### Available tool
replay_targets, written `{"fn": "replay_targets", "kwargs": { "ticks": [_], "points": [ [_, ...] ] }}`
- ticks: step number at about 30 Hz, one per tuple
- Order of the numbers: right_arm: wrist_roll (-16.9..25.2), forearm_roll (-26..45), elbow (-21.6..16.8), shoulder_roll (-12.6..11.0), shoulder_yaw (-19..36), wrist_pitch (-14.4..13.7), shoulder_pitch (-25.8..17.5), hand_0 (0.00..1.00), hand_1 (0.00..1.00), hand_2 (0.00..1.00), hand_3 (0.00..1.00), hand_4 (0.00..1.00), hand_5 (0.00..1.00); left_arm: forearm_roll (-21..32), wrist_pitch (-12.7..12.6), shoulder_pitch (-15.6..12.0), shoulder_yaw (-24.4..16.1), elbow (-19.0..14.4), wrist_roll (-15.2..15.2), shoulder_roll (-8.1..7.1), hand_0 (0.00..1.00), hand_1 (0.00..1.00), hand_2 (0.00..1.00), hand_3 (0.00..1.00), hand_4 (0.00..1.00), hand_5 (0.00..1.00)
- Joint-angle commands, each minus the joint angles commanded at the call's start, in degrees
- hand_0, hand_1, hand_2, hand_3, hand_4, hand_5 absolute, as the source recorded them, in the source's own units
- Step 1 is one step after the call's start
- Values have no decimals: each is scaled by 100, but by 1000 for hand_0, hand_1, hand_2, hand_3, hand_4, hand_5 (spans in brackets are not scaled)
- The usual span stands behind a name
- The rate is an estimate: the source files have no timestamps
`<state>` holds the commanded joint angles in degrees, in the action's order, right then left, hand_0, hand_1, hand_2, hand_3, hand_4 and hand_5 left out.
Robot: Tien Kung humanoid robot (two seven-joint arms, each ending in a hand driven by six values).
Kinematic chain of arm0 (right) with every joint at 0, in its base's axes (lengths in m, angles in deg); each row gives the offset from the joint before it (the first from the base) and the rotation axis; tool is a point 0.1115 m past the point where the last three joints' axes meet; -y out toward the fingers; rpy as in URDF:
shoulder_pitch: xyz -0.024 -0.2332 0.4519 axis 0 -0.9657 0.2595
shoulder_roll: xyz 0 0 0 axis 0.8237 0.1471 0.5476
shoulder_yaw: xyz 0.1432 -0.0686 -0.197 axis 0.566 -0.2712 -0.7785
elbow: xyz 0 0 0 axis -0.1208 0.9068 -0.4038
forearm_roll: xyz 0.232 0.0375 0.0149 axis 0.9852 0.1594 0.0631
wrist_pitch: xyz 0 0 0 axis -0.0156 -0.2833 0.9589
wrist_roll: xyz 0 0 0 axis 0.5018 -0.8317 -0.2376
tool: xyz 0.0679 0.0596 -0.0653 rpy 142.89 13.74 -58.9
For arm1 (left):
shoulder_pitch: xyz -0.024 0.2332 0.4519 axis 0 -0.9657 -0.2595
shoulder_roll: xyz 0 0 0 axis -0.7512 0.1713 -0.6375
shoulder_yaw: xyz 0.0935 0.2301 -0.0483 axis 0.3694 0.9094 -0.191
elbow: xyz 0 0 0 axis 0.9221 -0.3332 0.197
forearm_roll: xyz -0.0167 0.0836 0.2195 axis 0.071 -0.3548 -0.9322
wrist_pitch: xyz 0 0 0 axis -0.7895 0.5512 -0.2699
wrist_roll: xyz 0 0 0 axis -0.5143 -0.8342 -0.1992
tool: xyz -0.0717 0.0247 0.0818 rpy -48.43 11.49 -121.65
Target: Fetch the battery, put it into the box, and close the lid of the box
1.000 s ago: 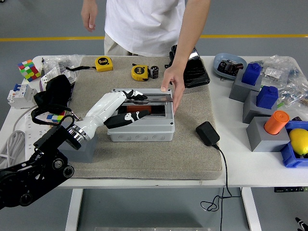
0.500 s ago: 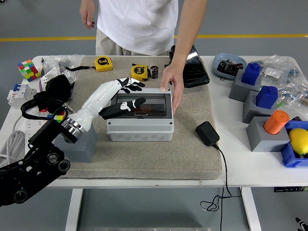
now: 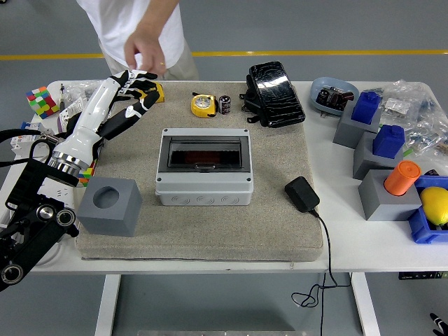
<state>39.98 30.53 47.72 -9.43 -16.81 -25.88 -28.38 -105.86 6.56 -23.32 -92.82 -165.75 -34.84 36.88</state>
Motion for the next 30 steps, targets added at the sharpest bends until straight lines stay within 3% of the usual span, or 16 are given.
{"fn": "replay_targets", "kwargs": {
  "ticks": [9,16,23,30],
  "points": [
    [-5,10,2,-11,-50,-55,102,647,660,661,540,975,414,-42,175,-268,-688,-30,88,12,562,670,686,719,998,925],
    [-93,-1,14,-35,-140,-42,141,646,659,661,539,974,416,-16,220,-305,-1104,-68,65,67,549,663,681,722,998,915],
    [-93,-2,-9,-76,-141,-101,170,647,659,661,539,974,417,162,274,-395,-1204,-59,65,26,540,663,681,720,998,908],
    [-80,15,9,-7,-119,-96,125,647,658,661,539,973,421,225,293,-428,-1267,-60,59,84,537,659,674,720,998,899]
  ]
}}
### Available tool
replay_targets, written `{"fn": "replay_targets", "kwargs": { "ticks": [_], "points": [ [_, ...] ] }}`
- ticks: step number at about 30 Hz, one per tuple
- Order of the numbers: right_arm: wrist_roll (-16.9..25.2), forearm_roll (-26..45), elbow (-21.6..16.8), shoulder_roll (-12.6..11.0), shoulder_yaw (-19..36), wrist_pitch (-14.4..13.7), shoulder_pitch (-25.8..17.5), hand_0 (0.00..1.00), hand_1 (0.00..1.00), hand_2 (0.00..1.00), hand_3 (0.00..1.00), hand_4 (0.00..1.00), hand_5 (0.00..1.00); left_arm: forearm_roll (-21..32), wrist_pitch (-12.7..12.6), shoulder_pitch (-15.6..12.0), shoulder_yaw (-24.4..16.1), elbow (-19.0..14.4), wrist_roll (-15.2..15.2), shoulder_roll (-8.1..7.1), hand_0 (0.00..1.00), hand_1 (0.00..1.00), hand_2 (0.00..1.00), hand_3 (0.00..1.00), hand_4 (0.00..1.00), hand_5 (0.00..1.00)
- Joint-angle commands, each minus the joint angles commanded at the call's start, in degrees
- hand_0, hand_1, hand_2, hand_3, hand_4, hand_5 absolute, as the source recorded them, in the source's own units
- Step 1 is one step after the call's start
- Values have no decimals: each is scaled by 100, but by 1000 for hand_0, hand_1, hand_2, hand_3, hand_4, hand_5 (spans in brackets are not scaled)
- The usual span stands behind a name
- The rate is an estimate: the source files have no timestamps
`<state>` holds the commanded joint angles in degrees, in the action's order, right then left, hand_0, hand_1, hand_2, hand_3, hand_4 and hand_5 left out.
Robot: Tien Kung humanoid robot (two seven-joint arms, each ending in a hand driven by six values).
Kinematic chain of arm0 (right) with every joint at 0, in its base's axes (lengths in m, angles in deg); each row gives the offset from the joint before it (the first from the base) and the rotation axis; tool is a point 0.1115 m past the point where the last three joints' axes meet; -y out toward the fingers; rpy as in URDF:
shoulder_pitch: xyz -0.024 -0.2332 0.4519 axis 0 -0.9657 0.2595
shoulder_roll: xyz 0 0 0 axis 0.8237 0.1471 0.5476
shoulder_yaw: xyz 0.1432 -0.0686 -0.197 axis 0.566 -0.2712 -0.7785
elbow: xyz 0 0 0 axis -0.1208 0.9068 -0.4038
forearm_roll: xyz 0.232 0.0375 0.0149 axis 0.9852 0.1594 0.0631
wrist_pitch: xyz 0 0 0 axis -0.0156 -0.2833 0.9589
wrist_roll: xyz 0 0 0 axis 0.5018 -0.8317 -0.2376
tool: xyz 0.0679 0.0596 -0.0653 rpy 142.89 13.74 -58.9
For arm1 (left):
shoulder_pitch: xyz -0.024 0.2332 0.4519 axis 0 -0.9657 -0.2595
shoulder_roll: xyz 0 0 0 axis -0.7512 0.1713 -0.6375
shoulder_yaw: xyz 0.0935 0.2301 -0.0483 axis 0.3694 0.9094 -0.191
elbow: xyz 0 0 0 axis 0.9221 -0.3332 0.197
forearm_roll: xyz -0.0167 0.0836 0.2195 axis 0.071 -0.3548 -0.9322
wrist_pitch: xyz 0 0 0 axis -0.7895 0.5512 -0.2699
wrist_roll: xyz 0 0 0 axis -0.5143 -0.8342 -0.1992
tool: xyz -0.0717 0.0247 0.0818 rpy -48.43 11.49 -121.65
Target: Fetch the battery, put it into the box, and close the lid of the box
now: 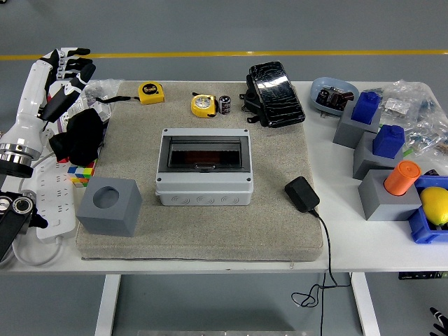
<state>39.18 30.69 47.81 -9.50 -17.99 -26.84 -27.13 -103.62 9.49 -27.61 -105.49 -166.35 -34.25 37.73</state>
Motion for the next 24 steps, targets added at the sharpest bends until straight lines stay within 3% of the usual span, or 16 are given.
{"fn": "replay_targets", "kwargs": {
  "ticks": [10,24],
  "points": [
    [14,7,2,35,22,-45,-21,646,658,660,539,969,429,12,133,-48,-15,-1,11,-24,527,654,674,719,998,877],
    [42,24,7,70,10,-81,-50,647,659,660,538,964,433,0,-48,-75,-19,6,52,9,530,659,674,718,998,860]
  ]
}}
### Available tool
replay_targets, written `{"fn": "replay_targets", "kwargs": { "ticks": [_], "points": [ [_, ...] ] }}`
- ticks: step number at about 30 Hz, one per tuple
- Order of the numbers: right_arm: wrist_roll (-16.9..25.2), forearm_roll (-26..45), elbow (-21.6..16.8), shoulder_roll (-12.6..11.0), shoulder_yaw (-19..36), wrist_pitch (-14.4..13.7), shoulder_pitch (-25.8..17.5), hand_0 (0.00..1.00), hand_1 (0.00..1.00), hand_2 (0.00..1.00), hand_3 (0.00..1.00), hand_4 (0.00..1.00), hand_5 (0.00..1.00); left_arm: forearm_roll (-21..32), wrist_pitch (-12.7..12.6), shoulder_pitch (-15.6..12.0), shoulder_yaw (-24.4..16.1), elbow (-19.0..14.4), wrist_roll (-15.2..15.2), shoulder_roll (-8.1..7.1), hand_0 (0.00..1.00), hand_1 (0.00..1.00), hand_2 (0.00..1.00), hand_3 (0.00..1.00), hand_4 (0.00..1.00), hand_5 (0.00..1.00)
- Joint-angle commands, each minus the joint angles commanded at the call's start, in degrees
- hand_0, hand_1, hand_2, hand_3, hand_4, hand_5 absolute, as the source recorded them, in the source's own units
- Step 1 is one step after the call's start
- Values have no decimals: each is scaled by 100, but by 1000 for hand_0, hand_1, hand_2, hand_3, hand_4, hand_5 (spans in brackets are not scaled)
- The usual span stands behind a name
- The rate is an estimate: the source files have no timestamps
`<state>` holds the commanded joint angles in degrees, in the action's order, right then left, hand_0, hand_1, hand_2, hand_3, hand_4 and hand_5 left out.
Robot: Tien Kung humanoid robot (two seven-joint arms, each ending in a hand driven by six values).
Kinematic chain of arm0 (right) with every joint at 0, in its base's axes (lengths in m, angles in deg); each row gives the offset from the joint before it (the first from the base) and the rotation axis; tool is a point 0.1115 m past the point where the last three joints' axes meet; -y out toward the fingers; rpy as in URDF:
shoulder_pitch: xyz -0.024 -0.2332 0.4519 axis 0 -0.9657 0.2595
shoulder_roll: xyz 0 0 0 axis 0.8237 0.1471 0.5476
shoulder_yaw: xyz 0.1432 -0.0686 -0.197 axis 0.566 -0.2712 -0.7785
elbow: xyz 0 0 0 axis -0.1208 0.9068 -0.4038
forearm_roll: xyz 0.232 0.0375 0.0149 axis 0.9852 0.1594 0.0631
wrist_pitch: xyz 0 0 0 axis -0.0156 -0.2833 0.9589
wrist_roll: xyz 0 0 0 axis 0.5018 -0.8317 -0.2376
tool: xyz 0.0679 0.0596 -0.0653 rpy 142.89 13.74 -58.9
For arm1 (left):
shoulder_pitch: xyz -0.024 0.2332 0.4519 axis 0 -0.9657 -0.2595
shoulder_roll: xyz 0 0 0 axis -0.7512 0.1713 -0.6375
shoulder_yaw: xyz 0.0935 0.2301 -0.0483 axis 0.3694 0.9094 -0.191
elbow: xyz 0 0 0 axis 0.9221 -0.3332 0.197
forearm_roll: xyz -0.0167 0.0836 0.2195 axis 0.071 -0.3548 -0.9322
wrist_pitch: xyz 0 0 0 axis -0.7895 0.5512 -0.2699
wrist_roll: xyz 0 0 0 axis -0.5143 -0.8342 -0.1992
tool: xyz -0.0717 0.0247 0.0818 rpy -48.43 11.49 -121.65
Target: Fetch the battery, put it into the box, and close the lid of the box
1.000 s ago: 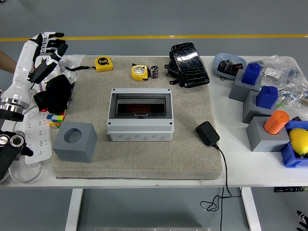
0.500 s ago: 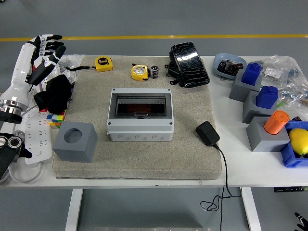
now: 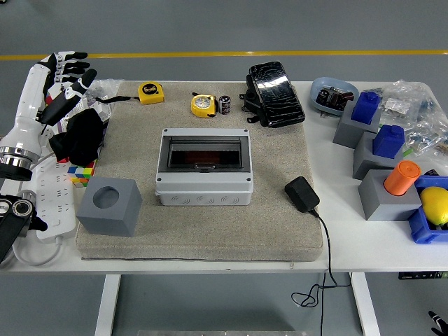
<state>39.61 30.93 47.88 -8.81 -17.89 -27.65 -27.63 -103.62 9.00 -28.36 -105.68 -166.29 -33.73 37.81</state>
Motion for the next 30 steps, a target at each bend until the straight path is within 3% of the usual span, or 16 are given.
{"fn": "replay_targets", "kwargs": {
  "ticks": [9,13,17,24,30],
  "points": [
    [-18,-47,5,4,22,-53,-13,648,659,660,538,963,437,31,13,-6,-20,0,-10,15,529,659,674,718,998,859],
    [-36,-28,15,30,-24,-119,140,681,659,660,538,959,444,74,3,125,-44,49,-41,-2,528,660,673,718,998,853],
    [-37,115,-22,-12,-230,-38,226,665,660,660,538,958,445,96,-4,205,80,37,-76,-123,528,660,673,717,998,850],
    [-85,50,2,-48,-198,-55,22,658,659,660,538,956,447,80,23,-17,-70,8,-61,5,527,659,673,718,998,850],
    [-33,57,-4,0,-176,-21,8,657,659,660,538,956,450,82,56,-21,-53,-9,-54,-6,527,659,674,718,998,848]
  ]
}}
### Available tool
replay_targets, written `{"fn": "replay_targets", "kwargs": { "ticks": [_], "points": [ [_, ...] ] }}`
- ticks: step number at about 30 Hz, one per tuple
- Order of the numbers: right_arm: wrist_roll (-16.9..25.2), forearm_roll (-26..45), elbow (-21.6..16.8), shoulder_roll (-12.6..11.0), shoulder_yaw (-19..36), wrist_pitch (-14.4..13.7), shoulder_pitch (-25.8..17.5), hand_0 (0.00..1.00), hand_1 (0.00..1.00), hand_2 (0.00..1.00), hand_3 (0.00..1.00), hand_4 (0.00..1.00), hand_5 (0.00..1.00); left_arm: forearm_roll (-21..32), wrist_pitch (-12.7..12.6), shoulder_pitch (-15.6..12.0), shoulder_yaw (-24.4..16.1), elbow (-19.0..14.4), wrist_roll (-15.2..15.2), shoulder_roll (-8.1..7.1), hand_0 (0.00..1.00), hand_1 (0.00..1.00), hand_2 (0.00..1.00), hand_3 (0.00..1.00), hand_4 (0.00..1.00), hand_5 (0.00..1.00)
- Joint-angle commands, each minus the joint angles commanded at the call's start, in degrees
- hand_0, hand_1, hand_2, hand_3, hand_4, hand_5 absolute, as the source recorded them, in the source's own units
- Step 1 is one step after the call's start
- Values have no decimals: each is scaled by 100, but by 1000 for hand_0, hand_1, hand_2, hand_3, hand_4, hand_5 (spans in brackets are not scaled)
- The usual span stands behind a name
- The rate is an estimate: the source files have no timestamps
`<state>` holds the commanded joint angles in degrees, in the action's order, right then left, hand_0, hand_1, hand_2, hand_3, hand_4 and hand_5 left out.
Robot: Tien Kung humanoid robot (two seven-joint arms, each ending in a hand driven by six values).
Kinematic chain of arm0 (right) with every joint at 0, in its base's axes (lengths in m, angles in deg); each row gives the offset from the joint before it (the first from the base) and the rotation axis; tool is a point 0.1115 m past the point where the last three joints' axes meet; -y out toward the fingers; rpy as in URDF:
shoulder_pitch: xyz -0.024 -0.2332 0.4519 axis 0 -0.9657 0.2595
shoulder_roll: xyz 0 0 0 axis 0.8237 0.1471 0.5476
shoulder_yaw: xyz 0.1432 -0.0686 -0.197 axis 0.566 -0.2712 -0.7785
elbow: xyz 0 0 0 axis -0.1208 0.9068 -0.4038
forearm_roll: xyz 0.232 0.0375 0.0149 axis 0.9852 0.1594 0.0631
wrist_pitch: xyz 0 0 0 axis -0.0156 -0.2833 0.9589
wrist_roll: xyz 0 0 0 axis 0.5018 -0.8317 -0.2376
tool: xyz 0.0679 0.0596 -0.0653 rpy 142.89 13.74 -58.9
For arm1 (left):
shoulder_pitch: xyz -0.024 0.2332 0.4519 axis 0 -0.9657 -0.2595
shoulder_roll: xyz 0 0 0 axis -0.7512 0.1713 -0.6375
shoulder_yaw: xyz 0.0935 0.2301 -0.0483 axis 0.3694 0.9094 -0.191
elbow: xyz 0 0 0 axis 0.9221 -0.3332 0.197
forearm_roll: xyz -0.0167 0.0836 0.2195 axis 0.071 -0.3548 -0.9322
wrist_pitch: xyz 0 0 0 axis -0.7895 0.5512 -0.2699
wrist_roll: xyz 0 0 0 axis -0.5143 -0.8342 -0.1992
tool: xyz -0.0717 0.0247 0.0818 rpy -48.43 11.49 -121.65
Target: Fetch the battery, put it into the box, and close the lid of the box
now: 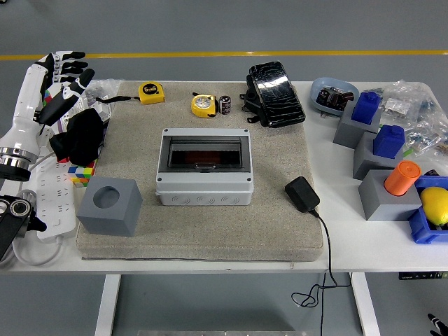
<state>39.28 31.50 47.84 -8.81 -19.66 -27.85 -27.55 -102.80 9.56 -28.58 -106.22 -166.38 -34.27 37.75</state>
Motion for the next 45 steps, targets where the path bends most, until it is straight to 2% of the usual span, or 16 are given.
{"fn": "replay_targets", "kwargs": {
  "ticks": [9,21,45],
  "points": [
    [-18,-30,-1,-50,70,-13,16,658,659,661,538,955,451,12,34,-1,-30,-8,-3,17,527,659,673,717,998,846],
    [36,-55,0,18,180,25,-55,656,659,659,538,953,453,6,69,-5,-16,-8,16,62,526,659,674,716,998,847],
    [38,-74,-6,0,244,35,-54,655,659,659,538,952,452,6,162,51,6,-12,51,92,527,658,674,716,998,851]
  ]
}}
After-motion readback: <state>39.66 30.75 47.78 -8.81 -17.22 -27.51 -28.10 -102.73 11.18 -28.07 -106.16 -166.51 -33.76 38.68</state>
